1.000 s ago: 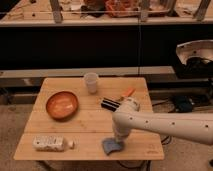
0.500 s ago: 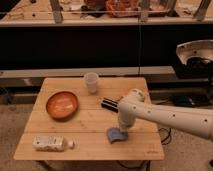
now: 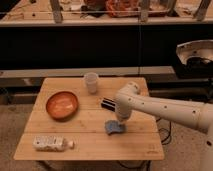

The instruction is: Wipe the white sponge on the table

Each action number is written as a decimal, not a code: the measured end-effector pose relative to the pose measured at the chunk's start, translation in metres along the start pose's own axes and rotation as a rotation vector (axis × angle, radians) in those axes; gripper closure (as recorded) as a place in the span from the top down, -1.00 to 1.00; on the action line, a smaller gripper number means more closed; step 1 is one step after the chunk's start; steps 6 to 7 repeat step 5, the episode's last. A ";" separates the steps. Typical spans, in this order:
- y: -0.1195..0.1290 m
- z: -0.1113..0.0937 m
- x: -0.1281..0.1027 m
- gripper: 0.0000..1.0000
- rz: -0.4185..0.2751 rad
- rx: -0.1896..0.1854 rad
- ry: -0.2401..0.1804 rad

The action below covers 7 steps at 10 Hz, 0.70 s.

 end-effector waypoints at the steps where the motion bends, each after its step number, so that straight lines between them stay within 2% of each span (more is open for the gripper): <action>1: -0.009 0.001 -0.011 -0.93 -0.008 0.003 0.004; 4: -0.020 0.010 -0.037 -0.93 -0.052 -0.019 0.031; 7: -0.021 0.012 -0.042 -0.93 -0.063 -0.024 0.034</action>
